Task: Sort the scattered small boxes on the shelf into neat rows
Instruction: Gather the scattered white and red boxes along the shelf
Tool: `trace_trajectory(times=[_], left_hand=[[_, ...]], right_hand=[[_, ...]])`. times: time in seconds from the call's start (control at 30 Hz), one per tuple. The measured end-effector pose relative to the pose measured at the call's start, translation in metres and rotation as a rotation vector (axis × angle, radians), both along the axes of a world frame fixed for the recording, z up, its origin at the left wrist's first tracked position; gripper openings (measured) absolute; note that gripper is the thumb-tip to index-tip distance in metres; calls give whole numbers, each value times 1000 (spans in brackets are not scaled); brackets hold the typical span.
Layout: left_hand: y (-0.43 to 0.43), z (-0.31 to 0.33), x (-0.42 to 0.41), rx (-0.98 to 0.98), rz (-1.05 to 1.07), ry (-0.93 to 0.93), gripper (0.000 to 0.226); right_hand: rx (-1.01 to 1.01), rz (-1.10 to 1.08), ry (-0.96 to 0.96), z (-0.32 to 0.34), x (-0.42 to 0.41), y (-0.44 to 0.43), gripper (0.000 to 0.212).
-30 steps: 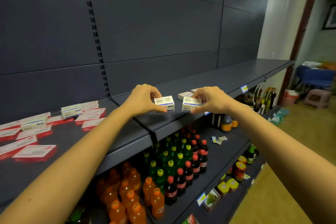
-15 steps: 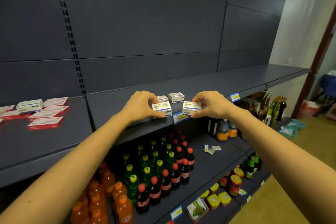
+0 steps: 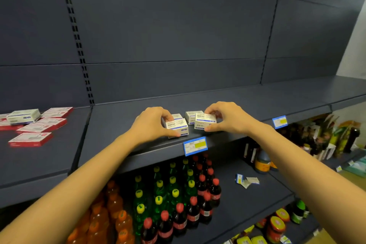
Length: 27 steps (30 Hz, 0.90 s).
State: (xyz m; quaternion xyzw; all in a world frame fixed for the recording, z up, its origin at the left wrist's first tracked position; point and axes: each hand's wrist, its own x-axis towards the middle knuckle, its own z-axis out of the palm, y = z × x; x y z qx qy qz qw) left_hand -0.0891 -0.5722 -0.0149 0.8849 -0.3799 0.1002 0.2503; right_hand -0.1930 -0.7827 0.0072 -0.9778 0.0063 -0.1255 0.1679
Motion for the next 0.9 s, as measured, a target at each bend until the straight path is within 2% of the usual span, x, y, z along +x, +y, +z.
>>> trace_trajectory(times=[0.23, 0.37, 0.47, 0.63, 0.9], left_hand=[[-14, -7, -4, 21, 79, -65, 45], [-13, -5, -10, 26, 134, -168, 39], [-8, 2, -13, 35, 195, -254, 35], [5, 12, -16, 164, 370, -330, 33], [56, 15, -39, 259, 693, -273, 40]], right_hand=[[-9, 112, -13, -12, 26, -17, 49], [7, 154, -57, -20, 31, -23, 41], [-145, 174, -110, -23, 34, -24, 40], [-152, 299, -253, 4, 49, -12, 32], [-200, 539, -198, 11, 85, 53, 38]])
